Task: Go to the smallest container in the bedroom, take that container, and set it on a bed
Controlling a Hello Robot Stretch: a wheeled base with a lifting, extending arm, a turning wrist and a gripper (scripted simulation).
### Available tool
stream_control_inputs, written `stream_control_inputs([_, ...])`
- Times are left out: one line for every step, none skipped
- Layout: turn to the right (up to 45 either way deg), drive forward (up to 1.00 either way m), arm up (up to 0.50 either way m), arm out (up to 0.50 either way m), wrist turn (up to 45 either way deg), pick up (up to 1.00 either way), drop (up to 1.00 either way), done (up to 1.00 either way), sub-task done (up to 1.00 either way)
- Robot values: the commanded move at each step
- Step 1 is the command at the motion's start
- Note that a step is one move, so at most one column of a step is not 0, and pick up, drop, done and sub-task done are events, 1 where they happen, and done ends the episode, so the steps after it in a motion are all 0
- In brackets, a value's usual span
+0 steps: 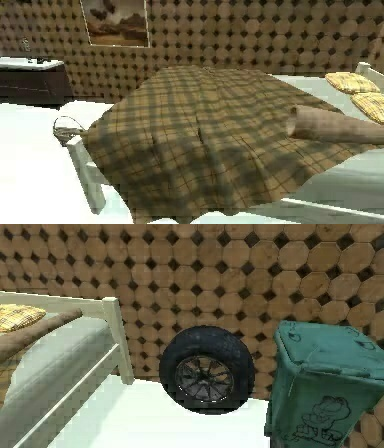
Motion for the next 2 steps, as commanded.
stream_control_inputs([-30.0,0.00,0.00,0.00,0.0,0.00,0.00,0.00,0.00])
stream_control_inputs([0.0,0.60,0.00,0.00,0.0,0.00,0.00,0.00,0.00])
